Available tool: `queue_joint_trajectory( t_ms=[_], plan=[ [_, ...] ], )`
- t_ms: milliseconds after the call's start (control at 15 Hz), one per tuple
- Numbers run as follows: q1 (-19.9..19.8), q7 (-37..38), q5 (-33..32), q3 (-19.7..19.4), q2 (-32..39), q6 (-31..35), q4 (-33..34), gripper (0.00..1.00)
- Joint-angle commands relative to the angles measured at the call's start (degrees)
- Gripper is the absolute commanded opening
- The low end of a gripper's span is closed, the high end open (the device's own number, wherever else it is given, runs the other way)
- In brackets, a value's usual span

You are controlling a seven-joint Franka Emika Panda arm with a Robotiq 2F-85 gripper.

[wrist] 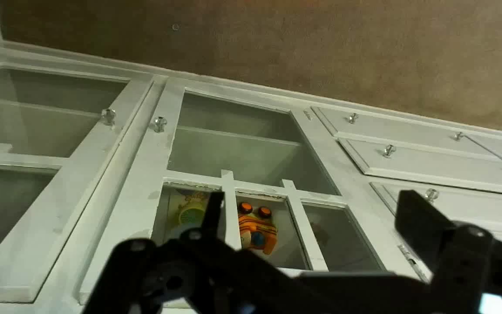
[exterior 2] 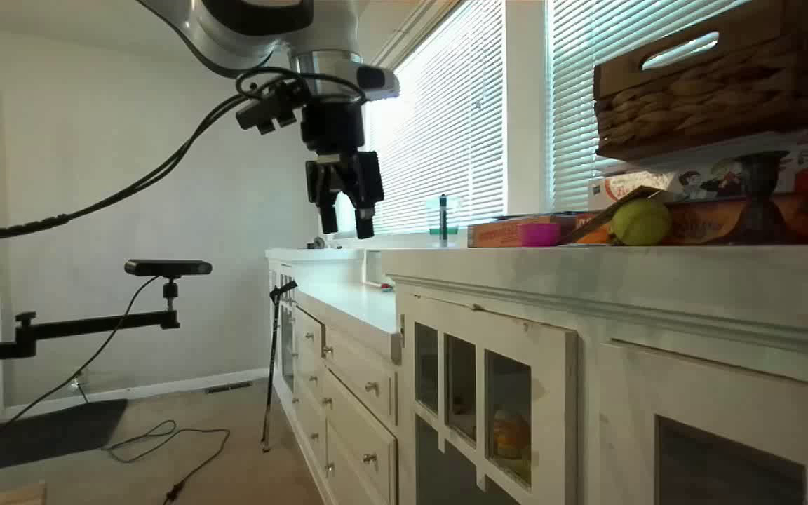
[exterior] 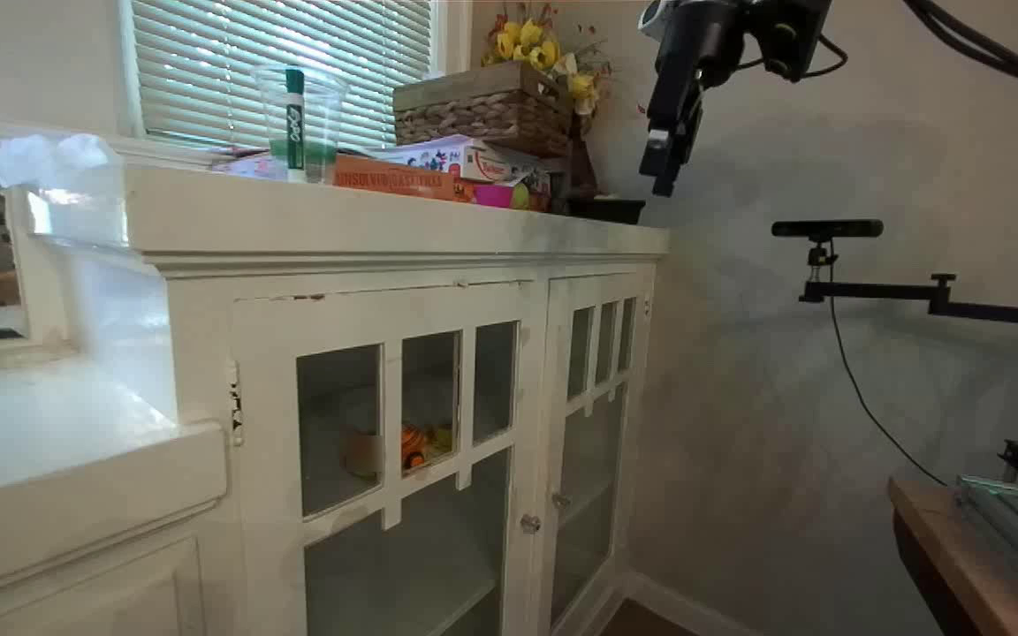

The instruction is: Open the left door of the cabinet on the right.

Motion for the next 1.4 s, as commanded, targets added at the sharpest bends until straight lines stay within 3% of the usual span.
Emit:
queue_joint_trajectory(
  t_ms=[0, 400, 533, 1000, 1133, 1200, 1333],
  plan=[
    [-0.5, -0.2, 0.3, 0.5, 0.0, -0.2, 0.1, 1.00],
    [-1.0, 0.1, -0.8, 0.7, 0.8, 0.8, 0.0, 1.00],
    [-4.2, 2.9, -6.3, 1.3, 4.5, 5.8, -1.1, 1.00],
    [-15.2, 9.2, -18.3, -4.0, 20.2, 20.8, -4.7, 1.00],
    [-16.2, 12.5, -20.4, -4.9, 25.2, 23.1, -3.9, 1.00],
    [-15.0, 7.5, -17.1, -5.5, 20.7, 20.5, -4.8, 1.00],
    [-15.3, 9.5, -18.2, -6.1, 24.3, 22.5, -4.7, 1.00]
  ],
)
